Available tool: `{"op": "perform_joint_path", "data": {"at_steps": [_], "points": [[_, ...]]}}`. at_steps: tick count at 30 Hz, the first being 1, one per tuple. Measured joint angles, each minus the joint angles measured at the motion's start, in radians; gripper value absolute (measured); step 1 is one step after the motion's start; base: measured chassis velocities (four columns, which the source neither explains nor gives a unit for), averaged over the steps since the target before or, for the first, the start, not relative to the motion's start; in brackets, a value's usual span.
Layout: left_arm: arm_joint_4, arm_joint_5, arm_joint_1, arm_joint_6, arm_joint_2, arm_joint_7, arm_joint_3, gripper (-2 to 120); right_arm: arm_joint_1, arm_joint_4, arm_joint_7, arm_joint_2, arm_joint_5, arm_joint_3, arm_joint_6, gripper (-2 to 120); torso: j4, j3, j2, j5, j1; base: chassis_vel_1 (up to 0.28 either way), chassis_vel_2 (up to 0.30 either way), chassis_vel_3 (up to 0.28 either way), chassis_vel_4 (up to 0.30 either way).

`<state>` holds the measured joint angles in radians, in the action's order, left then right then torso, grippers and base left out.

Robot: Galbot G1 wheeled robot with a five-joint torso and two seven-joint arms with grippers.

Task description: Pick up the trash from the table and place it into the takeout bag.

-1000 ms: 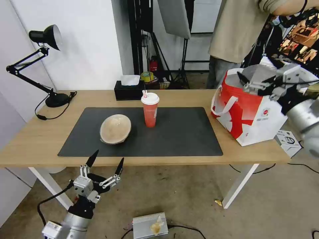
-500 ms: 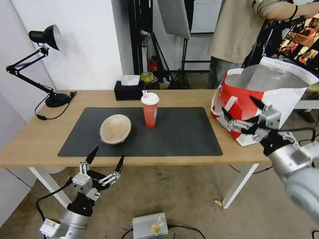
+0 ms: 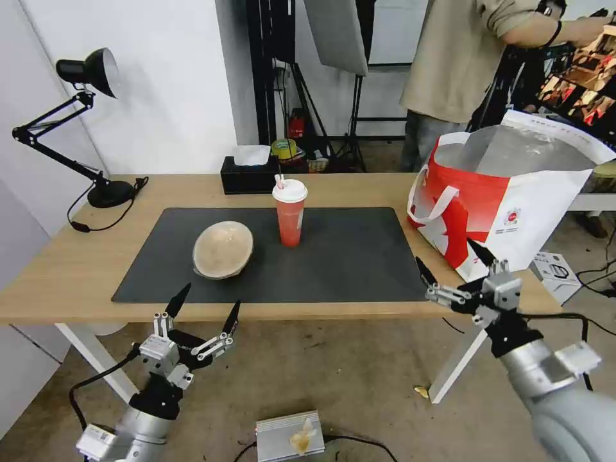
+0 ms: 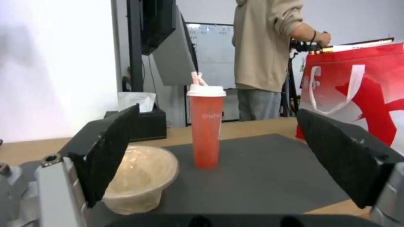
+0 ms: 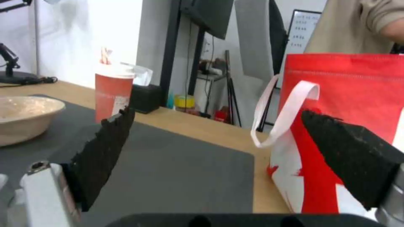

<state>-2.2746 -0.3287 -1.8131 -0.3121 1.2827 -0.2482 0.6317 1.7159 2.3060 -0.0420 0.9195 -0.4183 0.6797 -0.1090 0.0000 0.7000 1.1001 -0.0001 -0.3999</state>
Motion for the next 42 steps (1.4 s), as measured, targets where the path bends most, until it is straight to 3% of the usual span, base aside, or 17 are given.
{"op": "perform_joint_path", "data": {"at_steps": [13,42], "points": [[-0.02,0.001,-0.005,0.008,0.006,0.0,-0.005,100,0.093,0.023,0.074,0.133,0.103,-0.01,-0.042,100,0.0,0.0,0.0,0.0,0.0,0.0,0.0,0.0,0.0],[-0.025,0.018,-0.011,0.01,0.011,-0.006,-0.008,100,0.119,0.01,0.124,0.151,0.137,-0.011,-0.054,100,0.0,0.0,0.0,0.0001,0.0,0.0,0.0,0.0,0.0]]}}
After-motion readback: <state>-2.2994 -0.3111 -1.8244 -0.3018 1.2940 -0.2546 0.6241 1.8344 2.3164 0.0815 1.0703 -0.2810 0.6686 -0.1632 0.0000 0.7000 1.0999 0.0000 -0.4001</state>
